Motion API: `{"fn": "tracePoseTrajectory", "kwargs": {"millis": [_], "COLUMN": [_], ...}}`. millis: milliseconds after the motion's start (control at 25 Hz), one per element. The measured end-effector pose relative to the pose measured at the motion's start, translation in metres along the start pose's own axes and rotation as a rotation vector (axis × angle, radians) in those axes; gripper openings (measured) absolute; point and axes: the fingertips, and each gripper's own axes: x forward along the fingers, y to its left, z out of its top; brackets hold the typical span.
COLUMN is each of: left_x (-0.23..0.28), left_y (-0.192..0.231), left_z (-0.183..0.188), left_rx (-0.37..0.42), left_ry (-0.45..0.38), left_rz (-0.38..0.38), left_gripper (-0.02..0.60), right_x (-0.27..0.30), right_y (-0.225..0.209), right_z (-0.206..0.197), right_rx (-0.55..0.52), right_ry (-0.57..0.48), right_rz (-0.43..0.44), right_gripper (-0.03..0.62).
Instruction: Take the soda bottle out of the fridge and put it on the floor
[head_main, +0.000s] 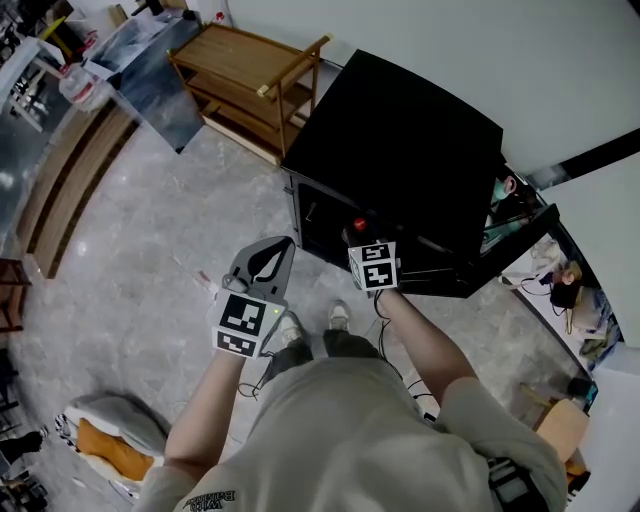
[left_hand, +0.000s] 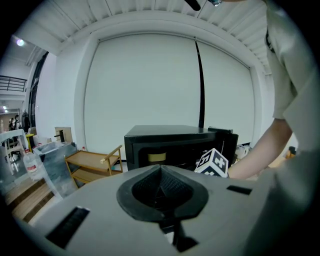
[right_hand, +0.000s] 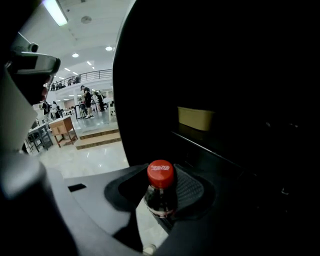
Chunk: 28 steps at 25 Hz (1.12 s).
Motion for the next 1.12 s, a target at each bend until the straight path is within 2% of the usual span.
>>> {"fn": "tracePoseTrajectory", "kwargs": {"millis": [280,520,720,880,1040,1120], "left_x": [-0.024,-0.049,-0.076,-0.096,-0.111,-0.116], "left_y": [0.016,0.034,0.053,0.068,0.078,0.083], "left_z": [-0.007,-0.014,-0.027,-0.044,-0.061,-0.07], "left_rx": [-0.043,-0.054,-0.083,-0.093,-0.121,-0.11], "left_ry": [-0.001,0.002,0.006,0.034,0.059,0.083], "left_rz": [0.05,0.116,0.198,0.267,0.303,0.327], "left_gripper": [0.006,0.006,0.006,0.006,0.006,0.006], "right_x": [-0.022,-0.036,-0.04,-0.038,-0.035,-0.033], "right_y": [0.044,0.096,0.146,0.182,0.217,0.233], "right_z": [0.037,0.068,0.088,0.099,0.102,0.104], "right_rx": [-0.106,-0.091,-0.181,-0.242,-0.294,-0.321], "right_ry": [-0.077,-0.108,-0.133,-0.138,-0.123,-0.126], "right_rz": [0.085,0.205,0.304,0.37,0.434,0.469], "right_gripper": [0.129,0.129,0.129,0.129,0.129,0.129]}}
